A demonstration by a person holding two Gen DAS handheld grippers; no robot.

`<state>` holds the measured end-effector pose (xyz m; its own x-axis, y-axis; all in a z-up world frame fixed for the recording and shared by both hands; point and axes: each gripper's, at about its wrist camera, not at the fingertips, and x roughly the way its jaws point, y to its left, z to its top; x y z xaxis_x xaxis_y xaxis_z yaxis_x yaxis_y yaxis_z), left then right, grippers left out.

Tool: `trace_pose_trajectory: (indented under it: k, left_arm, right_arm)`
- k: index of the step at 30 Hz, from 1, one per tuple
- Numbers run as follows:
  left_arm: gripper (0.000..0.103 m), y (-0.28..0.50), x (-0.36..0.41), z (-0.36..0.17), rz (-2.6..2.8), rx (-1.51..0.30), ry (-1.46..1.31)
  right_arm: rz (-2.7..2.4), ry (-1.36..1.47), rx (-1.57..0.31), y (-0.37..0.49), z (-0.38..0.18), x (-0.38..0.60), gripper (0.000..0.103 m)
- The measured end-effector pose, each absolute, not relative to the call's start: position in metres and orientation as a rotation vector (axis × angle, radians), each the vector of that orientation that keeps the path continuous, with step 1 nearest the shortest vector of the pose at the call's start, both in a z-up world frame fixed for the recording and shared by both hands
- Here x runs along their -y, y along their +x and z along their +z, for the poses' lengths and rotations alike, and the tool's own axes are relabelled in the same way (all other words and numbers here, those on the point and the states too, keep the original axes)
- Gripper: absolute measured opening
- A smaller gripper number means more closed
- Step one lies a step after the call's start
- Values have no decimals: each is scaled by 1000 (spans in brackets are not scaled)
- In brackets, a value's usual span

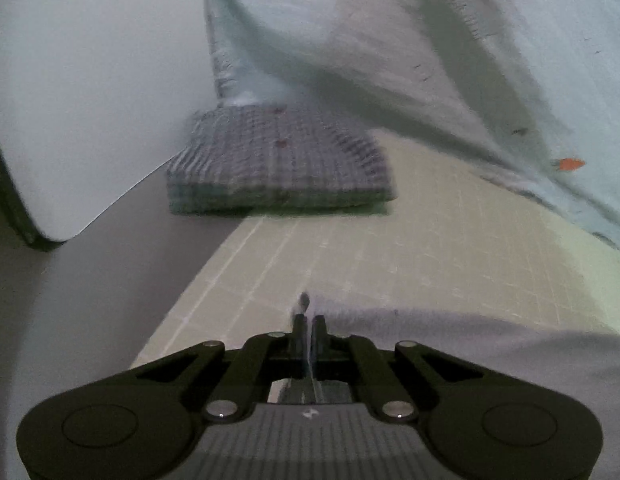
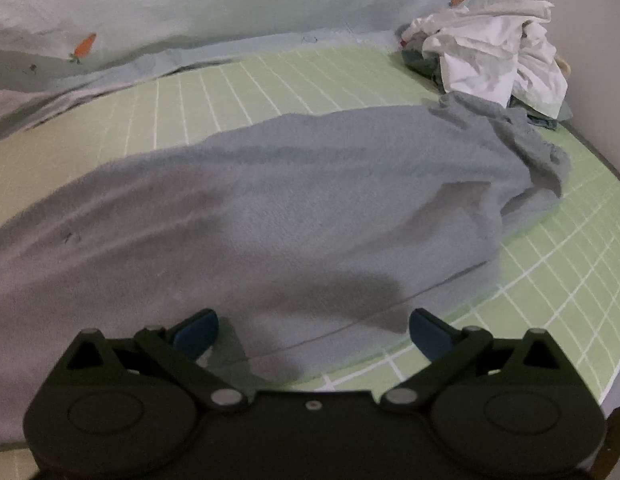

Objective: Fold clothes

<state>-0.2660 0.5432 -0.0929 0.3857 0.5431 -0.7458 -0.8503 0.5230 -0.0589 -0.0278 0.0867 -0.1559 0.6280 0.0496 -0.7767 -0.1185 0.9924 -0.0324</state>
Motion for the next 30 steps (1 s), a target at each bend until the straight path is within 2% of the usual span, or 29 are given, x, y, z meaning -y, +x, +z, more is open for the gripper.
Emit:
trace_pose_trajectory:
  k: [4, 5, 6, 7, 11, 12, 19, 25, 30]
  left_arm:
    - [8, -271, -551, -108, 949, -776, -548]
    - [14, -272, -548, -105, 955, -769, -530]
    - [31, -272, -544, -103, 954, -771, -512]
    - [44, -271, -540, -102, 947, -779, -496]
    - [56, -268, -529, -104, 919, -835, -483]
    - [62, -268, -526, -107, 910, -852, -492]
    - [64, -274, -491, -120, 879, -906, -545]
    - [84, -256, -451, -109, 835, -898, -471]
    - [84, -228, -403, -106, 781, -907, -437]
  right_arm:
    - [74, 19, -885, -23, -154, -65, 103]
    - [61, 42, -882, -23, -154, -60, 103]
    - [46, 70, -879, -22, -154, -53, 103]
    - [29, 106, -878, -22, -154, -45, 103]
    - [-46, 290, -888, -19, -164, -11, 103]
    - [-62, 321, -885, -18, -166, -5, 103]
    - [-58, 348, -866, -18, -166, 13, 103]
    - [-34, 339, -886, -14, -164, 37, 103]
    - [-19, 402, -896, 3, -168, 74, 103]
